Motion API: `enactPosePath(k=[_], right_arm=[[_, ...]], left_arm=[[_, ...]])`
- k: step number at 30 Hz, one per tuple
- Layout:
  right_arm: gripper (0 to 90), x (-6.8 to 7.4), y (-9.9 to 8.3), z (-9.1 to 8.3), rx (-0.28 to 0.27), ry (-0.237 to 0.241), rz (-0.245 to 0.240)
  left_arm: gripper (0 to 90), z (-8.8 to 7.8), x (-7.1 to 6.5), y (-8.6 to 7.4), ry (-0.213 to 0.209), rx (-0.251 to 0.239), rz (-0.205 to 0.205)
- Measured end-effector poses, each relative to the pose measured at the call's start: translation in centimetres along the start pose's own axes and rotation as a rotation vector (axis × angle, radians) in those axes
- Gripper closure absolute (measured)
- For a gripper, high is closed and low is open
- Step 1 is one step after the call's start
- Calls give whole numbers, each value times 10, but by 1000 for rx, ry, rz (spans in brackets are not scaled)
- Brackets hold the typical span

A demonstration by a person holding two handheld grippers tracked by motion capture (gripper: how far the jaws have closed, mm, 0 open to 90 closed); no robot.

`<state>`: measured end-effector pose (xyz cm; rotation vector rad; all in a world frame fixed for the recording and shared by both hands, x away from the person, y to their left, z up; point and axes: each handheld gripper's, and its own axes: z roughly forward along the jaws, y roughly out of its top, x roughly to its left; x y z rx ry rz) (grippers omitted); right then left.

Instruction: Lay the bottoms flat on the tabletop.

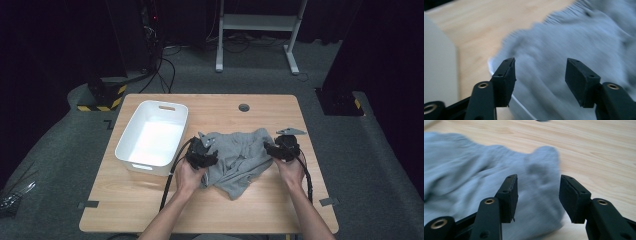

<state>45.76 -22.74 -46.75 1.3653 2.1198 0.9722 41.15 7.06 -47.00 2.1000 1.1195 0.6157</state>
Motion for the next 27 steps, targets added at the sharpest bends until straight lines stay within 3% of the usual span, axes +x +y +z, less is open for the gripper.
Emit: enactPosePath(k=[5,10,12,15,17,20,27], right_arm=[[481,23,-22,-11,-7,100,-23],[490,40,-39,-5,19,149,-28],[561,43,-42,2,50,147,-49],[801,45,-45,9,81,148,-90],[890,43,-45,10,84,142,-114],[900,38,-43,5,67,136,-121],[900,14,-33,-16,15,62,-121]], left_arm=[[380,-8,-14,-24,-81,-2,-4],[407,-1,-24,-39,-86,34,25],[466,4,-23,-40,-78,55,26],[640,7,-19,-38,-64,67,39],[752,5,-17,-36,-51,64,45],[810,-1,-14,-35,-26,47,43],[816,-21,3,-27,39,-4,-1]])
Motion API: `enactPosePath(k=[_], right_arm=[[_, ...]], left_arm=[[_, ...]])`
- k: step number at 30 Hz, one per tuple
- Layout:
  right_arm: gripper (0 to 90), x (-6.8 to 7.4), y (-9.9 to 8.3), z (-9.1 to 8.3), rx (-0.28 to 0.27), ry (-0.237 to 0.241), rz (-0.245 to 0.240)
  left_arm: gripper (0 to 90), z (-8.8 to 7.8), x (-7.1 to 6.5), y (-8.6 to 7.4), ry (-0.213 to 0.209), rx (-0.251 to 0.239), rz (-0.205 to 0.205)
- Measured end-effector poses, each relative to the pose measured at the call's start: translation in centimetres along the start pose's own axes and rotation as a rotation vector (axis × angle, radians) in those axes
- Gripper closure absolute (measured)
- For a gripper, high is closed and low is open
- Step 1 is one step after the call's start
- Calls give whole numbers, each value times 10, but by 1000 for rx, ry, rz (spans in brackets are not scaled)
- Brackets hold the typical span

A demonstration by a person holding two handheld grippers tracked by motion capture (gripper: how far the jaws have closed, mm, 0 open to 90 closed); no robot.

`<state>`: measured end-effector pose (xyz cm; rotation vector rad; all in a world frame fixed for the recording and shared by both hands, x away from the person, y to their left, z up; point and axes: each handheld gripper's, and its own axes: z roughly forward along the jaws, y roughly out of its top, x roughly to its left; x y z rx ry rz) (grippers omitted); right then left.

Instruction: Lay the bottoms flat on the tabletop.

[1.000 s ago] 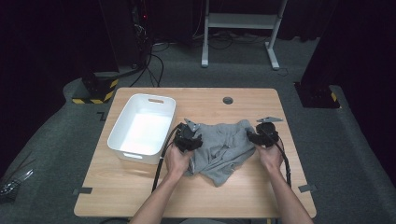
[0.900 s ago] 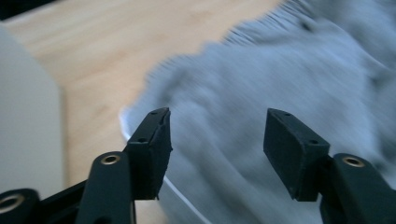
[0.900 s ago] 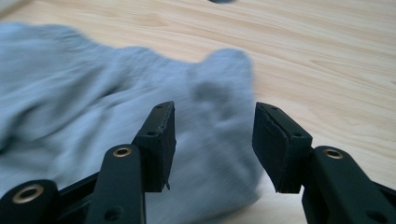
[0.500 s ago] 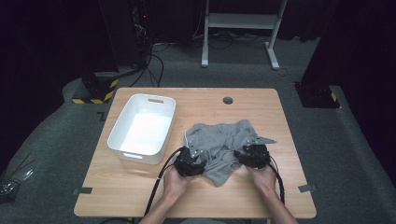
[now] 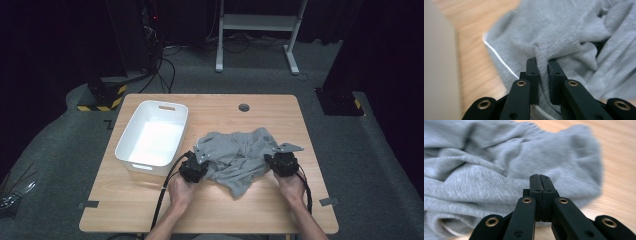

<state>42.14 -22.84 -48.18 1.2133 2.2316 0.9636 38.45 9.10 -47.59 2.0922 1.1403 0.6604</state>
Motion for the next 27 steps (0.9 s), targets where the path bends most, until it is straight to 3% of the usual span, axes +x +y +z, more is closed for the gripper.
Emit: enactPosePath(k=[6,8,11,13,17,19,22,24,27], right_arm=[[900,-25,-1,5,35,-66,46],[877,-25,-3,11,56,-64,56],[725,-12,-4,3,-12,-41,53],[651,1,-3,-5,-53,-16,34],[580,26,-7,-15,-86,59,2],[544,37,-12,-13,-69,97,-12],[479,50,-17,-3,-31,109,-36],[470,54,-20,7,4,100,-42],[663,56,-23,18,50,98,-65]], left_arm=[[798,8,6,0,49,45,-14],[725,9,2,-1,46,35,-4],[557,4,-6,-4,18,7,13],[465,-2,-10,-6,-16,-6,2],[384,-11,-20,-17,-35,-7,4],[383,-10,-24,-24,-33,2,6],[414,-1,-25,-31,-31,35,12],[483,3,-25,-33,-22,42,23],[645,7,-20,-32,-3,51,24]])
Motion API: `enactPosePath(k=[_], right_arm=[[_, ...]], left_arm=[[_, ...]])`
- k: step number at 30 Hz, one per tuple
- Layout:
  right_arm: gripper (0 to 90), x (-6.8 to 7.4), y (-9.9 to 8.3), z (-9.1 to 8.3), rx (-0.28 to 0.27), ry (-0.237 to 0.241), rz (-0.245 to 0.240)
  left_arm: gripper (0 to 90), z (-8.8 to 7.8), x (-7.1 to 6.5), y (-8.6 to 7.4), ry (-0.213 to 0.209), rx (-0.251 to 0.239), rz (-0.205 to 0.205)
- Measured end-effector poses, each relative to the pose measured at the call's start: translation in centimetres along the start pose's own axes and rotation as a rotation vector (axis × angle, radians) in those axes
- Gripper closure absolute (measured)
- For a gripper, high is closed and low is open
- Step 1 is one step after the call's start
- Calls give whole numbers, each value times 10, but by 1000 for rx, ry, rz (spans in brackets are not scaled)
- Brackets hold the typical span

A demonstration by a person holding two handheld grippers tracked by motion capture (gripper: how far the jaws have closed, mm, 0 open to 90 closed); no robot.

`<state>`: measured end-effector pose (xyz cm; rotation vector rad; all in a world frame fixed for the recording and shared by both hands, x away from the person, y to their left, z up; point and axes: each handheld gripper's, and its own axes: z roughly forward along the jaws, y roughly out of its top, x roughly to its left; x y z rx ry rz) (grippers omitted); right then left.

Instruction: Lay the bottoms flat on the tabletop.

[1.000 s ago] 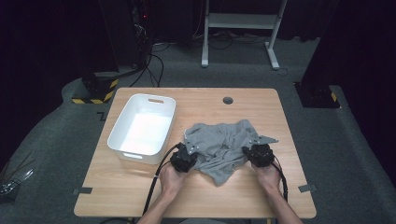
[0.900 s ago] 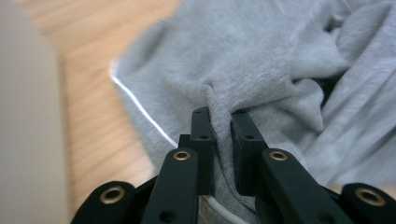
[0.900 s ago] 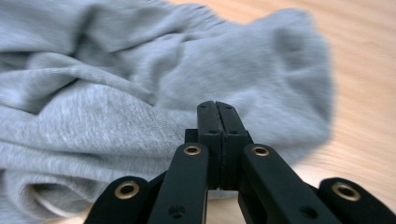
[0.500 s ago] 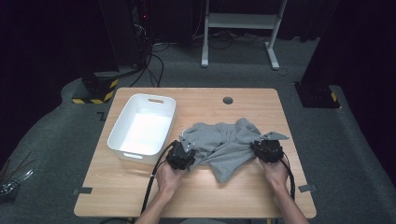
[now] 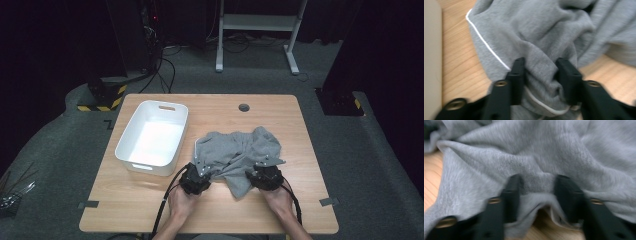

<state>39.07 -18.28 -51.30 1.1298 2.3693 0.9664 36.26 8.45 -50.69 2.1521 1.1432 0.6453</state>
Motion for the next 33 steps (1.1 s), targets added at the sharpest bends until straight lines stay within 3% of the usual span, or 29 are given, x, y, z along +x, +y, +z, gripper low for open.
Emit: enactPosePath(k=[1,4,6,12,16,18,20,25,28,33], right_arm=[[755,-2,0,0,-2,2,3],[814,-11,0,-6,2,14,11],[817,-15,0,-15,-17,-3,2],[813,-39,-3,-45,-85,-60,37],[806,-57,-8,-50,-77,-110,72],[752,-61,-10,-45,-49,-131,80],[694,-55,-9,-44,-59,-135,71],[577,-27,-1,-50,-137,-51,29],[557,-13,5,-46,-150,7,6],[539,15,12,-28,-110,89,-61]], left_arm=[[698,0,2,1,7,3,-1],[785,-4,7,4,30,2,6],[799,-9,10,6,49,-8,2],[803,-19,17,14,107,-13,6],[790,-12,18,19,142,15,5],[740,-9,15,21,151,6,17],[653,-11,8,22,133,-20,38],[478,-22,0,18,82,-53,44],[437,-26,-1,11,56,-39,37],[438,-24,0,-3,39,-21,14]])
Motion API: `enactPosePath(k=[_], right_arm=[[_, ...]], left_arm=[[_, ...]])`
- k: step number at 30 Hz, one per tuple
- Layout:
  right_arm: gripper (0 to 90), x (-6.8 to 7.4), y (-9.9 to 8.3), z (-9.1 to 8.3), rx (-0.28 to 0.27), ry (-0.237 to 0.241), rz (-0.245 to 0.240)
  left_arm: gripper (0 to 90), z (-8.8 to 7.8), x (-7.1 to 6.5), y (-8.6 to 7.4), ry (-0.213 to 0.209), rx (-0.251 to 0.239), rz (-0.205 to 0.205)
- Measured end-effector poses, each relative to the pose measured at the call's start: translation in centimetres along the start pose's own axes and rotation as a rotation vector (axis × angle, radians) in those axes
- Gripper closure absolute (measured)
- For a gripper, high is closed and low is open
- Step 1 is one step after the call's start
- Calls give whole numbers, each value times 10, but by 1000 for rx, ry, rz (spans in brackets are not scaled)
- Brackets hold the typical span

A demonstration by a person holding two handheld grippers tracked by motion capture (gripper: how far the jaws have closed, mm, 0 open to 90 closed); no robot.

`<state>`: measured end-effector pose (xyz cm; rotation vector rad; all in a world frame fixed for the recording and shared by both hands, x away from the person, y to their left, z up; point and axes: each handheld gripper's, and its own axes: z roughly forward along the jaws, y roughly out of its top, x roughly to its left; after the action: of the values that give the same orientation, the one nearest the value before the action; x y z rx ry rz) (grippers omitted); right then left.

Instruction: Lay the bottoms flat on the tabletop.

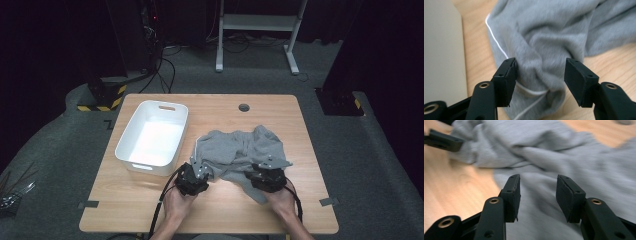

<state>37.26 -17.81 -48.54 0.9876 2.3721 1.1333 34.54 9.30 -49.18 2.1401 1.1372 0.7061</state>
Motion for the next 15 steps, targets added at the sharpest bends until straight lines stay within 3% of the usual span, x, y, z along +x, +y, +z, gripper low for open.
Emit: enactPosePath(k=[3,7,10,11,13,15], right_arm=[[533,12,2,17,33,28,-32],[559,20,4,39,75,41,-56],[669,19,3,52,124,30,-59],[722,19,2,53,117,37,-58],[845,18,3,52,129,38,-75],[882,20,3,49,140,39,-99]], left_arm=[[488,4,3,-5,-10,-7,-2],[642,8,4,-3,-16,-2,14],[754,12,8,-1,-23,14,15],[784,13,9,0,-24,16,12],[818,12,11,1,-18,12,9],[830,7,13,4,-4,-3,8]])
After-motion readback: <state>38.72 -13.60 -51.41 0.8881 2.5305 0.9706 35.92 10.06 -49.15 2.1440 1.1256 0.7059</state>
